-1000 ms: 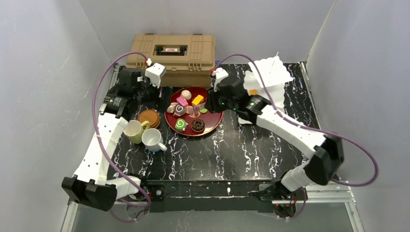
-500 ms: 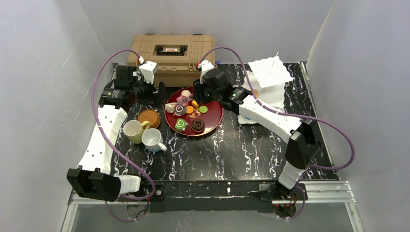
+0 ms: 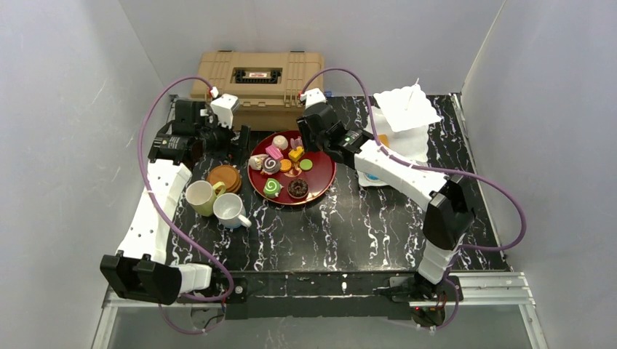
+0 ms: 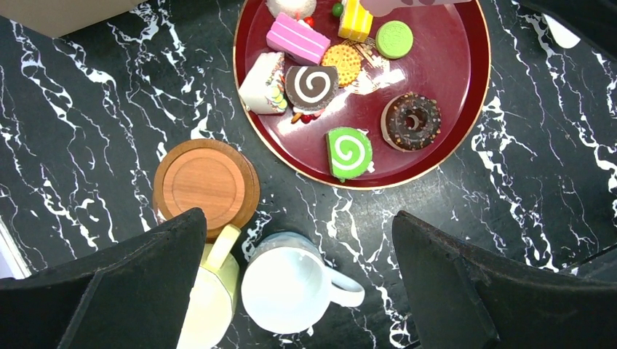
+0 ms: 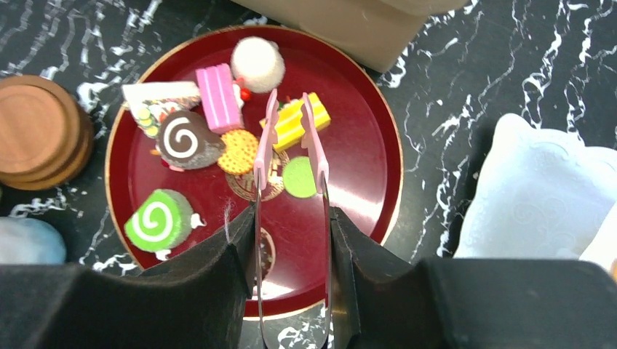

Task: Serve the afternoon tea
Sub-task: Pick up the desert from the tray.

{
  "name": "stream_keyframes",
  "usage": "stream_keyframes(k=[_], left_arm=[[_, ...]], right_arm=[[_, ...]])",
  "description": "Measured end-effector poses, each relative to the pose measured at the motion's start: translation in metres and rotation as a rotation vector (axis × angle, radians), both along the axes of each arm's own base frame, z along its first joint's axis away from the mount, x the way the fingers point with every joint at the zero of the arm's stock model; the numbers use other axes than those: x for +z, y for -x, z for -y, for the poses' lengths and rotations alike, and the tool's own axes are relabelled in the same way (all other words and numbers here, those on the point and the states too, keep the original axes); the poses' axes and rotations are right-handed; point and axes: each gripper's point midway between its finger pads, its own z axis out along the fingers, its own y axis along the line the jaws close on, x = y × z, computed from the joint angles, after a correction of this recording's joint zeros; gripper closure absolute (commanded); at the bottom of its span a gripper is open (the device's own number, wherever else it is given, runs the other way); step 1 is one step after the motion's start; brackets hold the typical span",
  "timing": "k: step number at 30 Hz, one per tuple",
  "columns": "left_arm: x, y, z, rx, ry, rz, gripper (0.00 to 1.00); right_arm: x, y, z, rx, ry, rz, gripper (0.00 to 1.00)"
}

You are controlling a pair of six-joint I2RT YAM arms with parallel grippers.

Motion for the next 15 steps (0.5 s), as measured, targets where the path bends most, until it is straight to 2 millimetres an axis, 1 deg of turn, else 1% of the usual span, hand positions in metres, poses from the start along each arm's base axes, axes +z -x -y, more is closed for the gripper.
stream_keyframes(k=[7,9,12,15], left_arm=[[0.004,0.004,0.0,-0.015,-0.007,0.018,0.02],[0.004,0.004,0.0,-0.018,-0.006,0.017,0.02],[0.003,0.005,0.001,-0.025,-0.004,0.015,0.02],[0.002,0.007,0.001,-0.029,-0.004,0.008,0.02]], right_arm=[[-0.022,0.002,0.009,-0.021,0.063,-0.036,0.65],[-0.032,0.005,0.013,-0.022,0.083,-0.052,0.65],[-0.043,0.009,0.018,-0.024,0.108,-0.072,0.62],[-0.044,0.009,0.018,-0.024,0.111,-0.074,0.56]])
